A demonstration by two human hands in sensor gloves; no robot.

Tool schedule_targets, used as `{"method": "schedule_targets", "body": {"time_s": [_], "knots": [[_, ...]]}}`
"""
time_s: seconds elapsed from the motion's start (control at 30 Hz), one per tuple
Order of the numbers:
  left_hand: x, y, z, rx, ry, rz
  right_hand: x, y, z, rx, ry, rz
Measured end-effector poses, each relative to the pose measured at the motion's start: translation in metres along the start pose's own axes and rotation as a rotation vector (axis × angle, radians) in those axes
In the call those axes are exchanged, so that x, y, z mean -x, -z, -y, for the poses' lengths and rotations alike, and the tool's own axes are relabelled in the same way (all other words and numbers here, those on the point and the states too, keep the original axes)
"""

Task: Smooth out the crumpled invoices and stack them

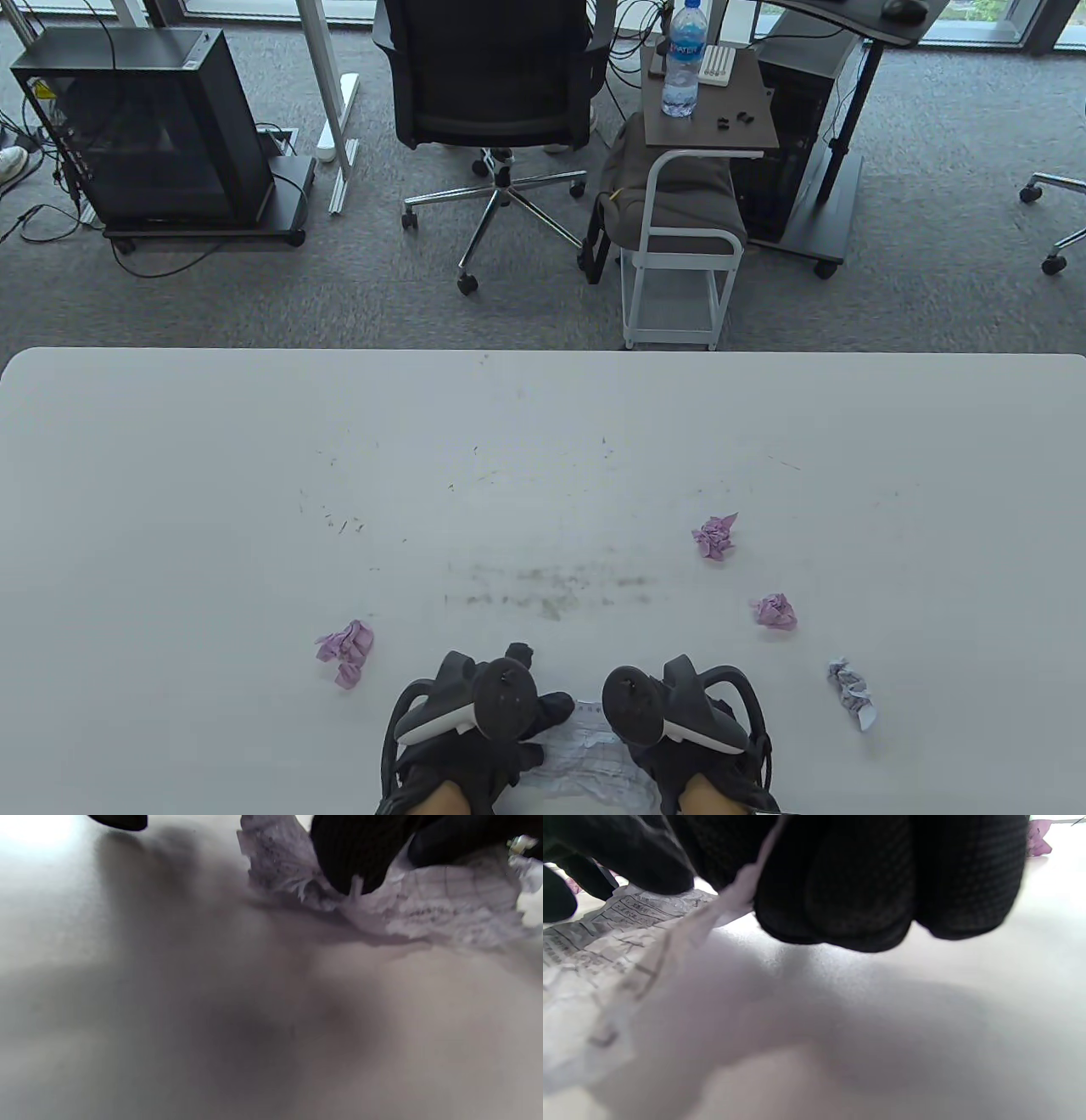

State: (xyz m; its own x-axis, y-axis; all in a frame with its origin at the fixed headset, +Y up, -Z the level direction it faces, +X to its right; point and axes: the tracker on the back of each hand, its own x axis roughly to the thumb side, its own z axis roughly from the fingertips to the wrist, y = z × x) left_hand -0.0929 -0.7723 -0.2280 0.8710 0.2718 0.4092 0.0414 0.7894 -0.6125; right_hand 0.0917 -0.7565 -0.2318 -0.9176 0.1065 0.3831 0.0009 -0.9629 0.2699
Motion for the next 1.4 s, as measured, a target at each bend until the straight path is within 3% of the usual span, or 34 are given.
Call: {"method": "schedule_targets", "body": {"time_s": [0.1,0.4,0.73,0.9,0.97,1.07,1.23,1.4], "knots": [[-0.008,0.006,0.006,0.081,0.094,-0.051,0.000,-0.001,0.000,0.019,-0.026,0.000],[0.013,0.002,0.012,0.191,-0.014,-0.241,0.003,-0.001,0.002,0.019,-0.040,-0.046],[0.012,0.003,0.015,0.234,-0.040,-0.232,0.020,-0.009,0.007,0.042,-0.015,-0.154],[0.012,0.002,0.015,0.247,-0.060,-0.240,0.030,-0.016,0.011,0.116,-0.017,-0.228],[0.012,0.001,0.015,0.249,-0.062,-0.239,0.032,-0.020,0.016,0.193,-0.011,-0.235],[0.012,0.002,0.015,0.253,-0.064,-0.240,0.025,-0.023,0.023,0.242,0.059,-0.118],[0.013,0.001,0.016,0.255,-0.067,-0.239,-0.024,-0.017,0.014,0.047,0.196,0.369],[0.013,0.000,0.016,0.257,-0.071,-0.236,-0.065,-0.012,-0.003,-0.079,0.060,0.502]]}}
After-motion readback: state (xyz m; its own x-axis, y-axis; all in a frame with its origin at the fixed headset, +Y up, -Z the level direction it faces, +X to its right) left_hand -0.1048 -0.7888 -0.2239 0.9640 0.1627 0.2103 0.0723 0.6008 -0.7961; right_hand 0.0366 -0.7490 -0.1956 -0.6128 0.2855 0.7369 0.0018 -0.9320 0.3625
